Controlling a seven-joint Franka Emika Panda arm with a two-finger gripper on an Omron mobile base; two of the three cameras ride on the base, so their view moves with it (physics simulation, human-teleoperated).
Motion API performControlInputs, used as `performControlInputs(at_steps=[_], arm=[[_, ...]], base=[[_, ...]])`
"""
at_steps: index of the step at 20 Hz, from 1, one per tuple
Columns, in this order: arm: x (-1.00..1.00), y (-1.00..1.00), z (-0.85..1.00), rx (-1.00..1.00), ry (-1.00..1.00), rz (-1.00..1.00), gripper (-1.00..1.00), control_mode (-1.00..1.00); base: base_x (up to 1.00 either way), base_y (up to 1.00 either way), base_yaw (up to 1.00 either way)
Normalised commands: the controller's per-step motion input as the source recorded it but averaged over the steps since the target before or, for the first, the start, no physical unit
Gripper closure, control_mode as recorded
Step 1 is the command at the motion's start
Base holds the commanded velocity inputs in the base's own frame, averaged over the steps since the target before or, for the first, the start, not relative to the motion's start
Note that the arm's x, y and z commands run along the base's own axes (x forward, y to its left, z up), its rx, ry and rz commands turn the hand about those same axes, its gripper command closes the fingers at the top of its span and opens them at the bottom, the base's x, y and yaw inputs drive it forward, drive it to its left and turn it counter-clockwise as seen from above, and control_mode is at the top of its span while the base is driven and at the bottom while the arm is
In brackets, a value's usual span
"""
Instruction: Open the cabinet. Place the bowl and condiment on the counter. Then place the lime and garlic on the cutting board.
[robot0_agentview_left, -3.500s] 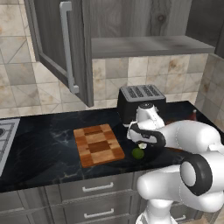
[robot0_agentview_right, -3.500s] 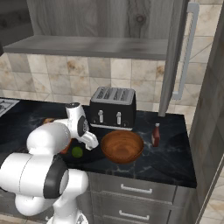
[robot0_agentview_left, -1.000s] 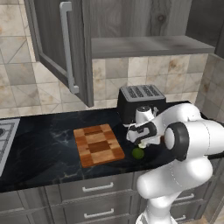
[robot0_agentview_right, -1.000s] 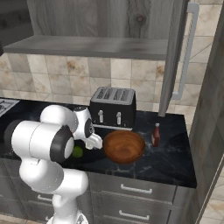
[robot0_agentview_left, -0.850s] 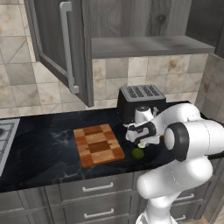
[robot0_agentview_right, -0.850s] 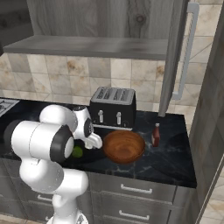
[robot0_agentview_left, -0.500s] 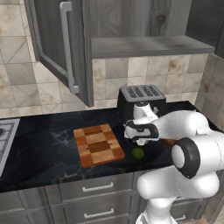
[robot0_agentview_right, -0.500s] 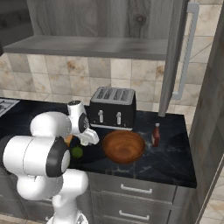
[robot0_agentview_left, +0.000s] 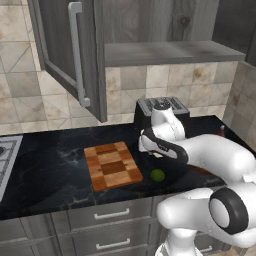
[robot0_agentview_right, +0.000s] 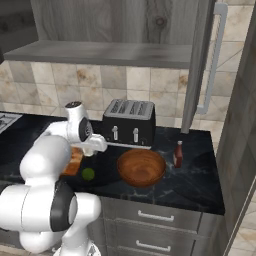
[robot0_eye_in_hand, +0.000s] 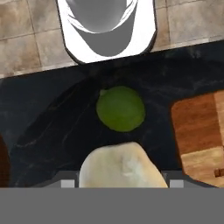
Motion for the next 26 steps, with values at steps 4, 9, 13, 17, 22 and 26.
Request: performControlInputs(at_steps=[4,9,13,17,22,26], arm=[[0.07,0.72,0.19,0.0,0.08,0.27,1.0,-1.0],[0.34,0.48,0.03,0.0,0.08,0.28,1.0,-1.0],[0.54,0.41,0.02,0.01,0.07,0.28,1.0,-1.0],[0.56,0.5,0.01,0.0,0.08,0.37,1.0,-1.0],[0.52,0.39,-0.14,0.0,0.15,0.38,1.0,-1.0],[0.57,0.35,-0.27,-0.01,0.17,0.39,1.0,-1.0]], base=[[0.0,0.0,0.0],[0.0,0.0,0.0],[0.0,0.0,0.0],[0.0,0.0,0.0],[0.0,0.0,0.0],[0.0,0.0,0.0]])
